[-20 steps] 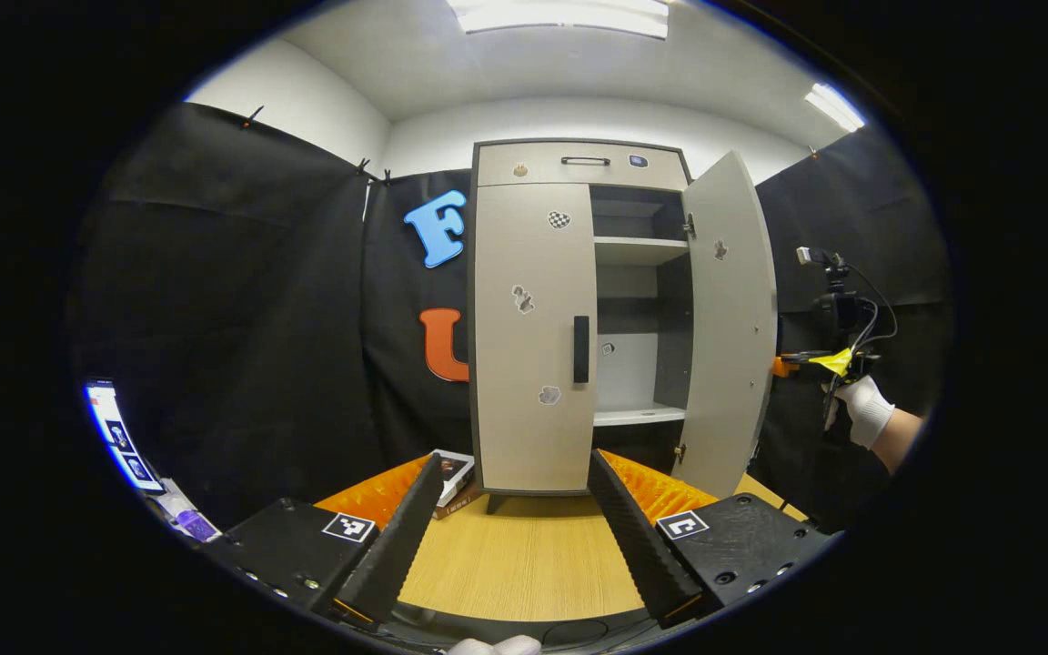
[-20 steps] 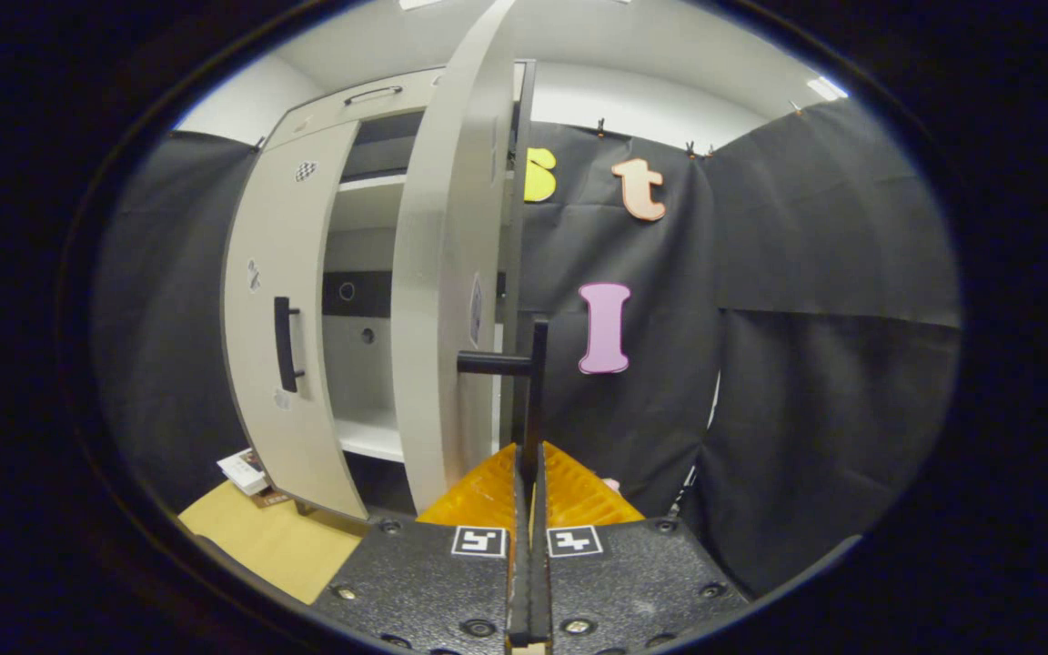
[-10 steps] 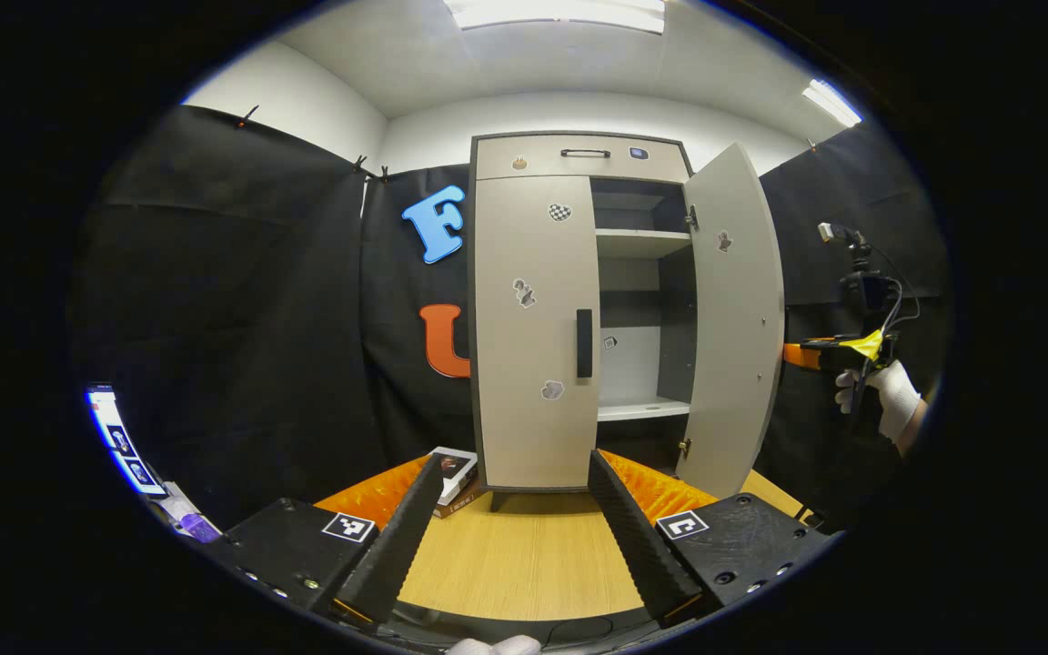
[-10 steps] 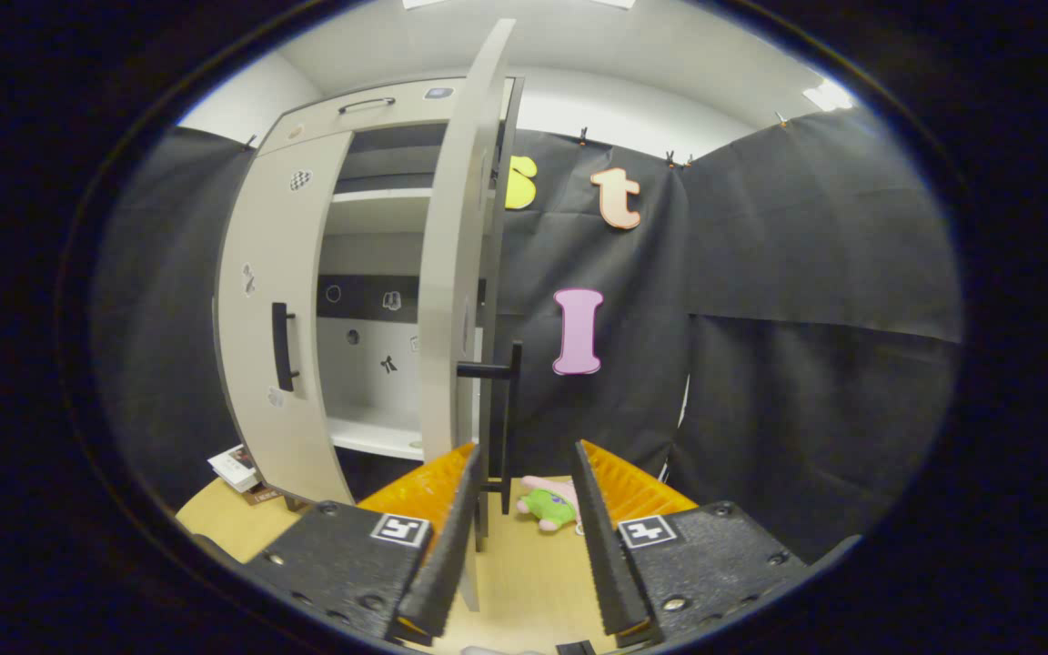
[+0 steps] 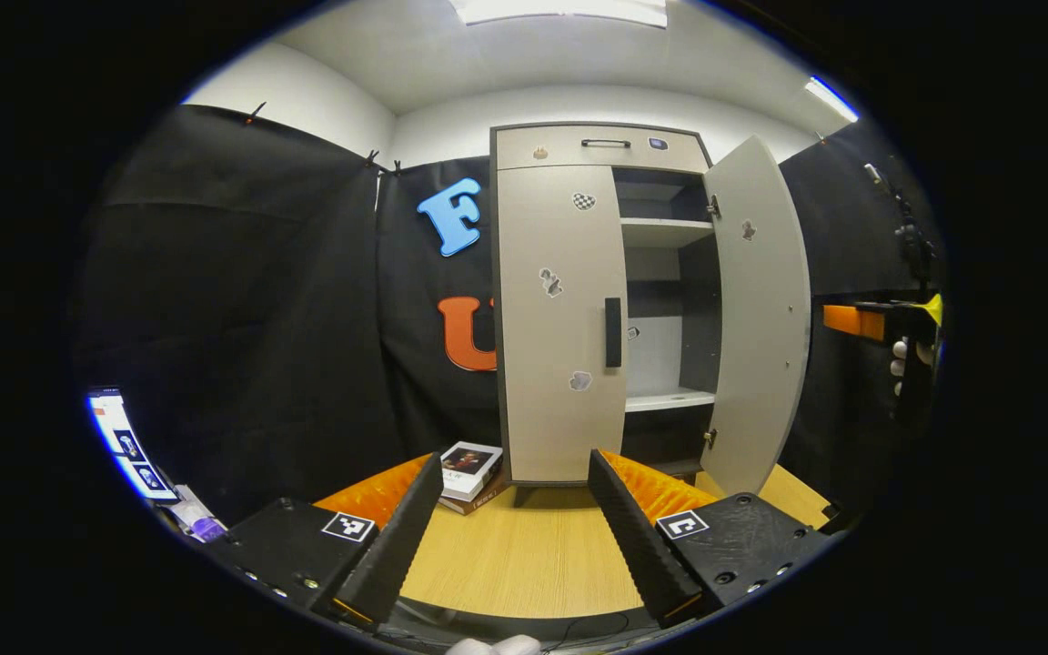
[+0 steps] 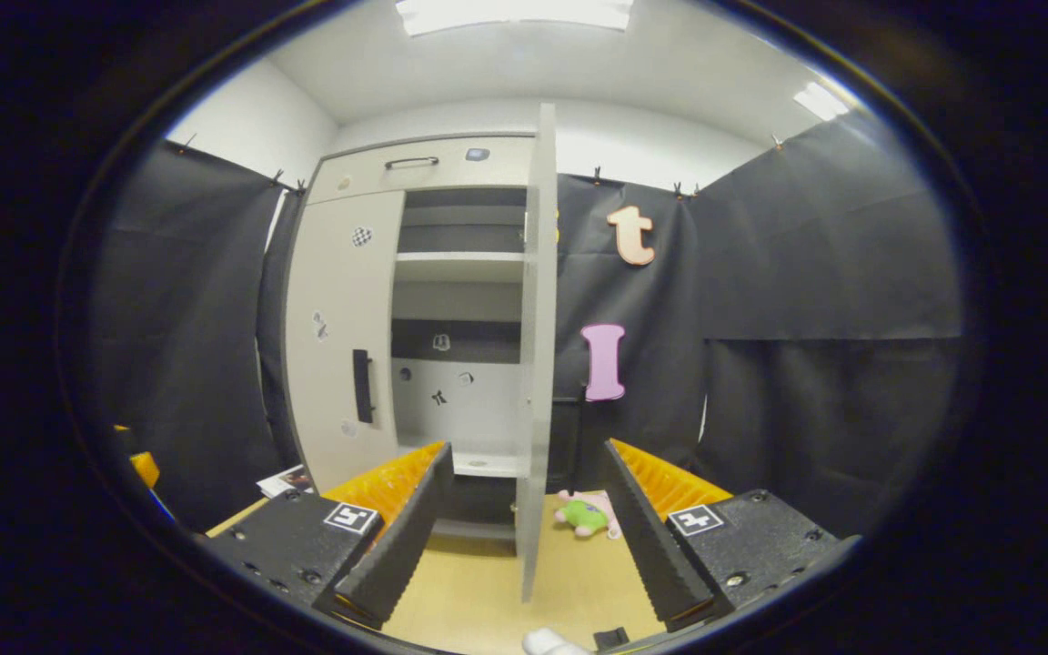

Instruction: Open the right door of the double-door shoe cabinet with the right hand, and open the left door with the left hand.

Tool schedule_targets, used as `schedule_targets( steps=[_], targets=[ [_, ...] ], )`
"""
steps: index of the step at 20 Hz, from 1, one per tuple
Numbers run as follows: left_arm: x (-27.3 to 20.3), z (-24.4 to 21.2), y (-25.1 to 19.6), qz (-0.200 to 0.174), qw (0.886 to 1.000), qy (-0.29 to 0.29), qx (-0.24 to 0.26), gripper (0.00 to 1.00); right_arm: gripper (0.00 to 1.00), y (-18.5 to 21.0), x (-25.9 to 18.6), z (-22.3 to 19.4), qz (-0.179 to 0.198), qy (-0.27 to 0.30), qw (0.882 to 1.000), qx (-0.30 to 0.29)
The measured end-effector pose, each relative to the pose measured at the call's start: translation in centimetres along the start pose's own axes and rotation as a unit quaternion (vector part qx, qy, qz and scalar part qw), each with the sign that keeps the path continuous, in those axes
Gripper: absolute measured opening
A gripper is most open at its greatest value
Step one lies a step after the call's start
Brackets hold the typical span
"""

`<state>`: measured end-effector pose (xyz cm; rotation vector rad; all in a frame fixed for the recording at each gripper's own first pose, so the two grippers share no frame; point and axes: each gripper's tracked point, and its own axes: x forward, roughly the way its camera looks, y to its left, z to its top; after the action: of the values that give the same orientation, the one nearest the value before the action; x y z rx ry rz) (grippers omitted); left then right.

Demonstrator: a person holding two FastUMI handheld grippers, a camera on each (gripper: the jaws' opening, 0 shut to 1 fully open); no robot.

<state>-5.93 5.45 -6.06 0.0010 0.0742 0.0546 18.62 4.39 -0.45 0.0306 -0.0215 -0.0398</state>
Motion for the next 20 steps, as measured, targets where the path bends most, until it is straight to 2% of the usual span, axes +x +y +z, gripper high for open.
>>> schedule_targets(
  steps=[4,10,15,20],
  targets=[
    [1.5,0.5,0.5,0.001,1.0,-0.003,0.009,0.96,1.0,1.1,-1.3,-1.0,0.026,0.014,0.999,-0.012],
    [4.3,1.7,-0.5,-0.006,1.0,-0.017,0.015,0.96,1.0,1.5,-1.7,-1.0,0.034,0.018,0.999,-0.007],
    [9.0,3.5,-3.2,-0.021,0.999,-0.031,-0.001,0.96,1.0,1.2,-1.4,-0.5,0.038,0.01,0.999,-0.019],
    [15.9,4.9,-7.4,-0.043,0.998,-0.041,0.007,0.96,1.0,1.4,-1.2,-0.2,0.048,0.015,0.999,-0.022]
  ],
)
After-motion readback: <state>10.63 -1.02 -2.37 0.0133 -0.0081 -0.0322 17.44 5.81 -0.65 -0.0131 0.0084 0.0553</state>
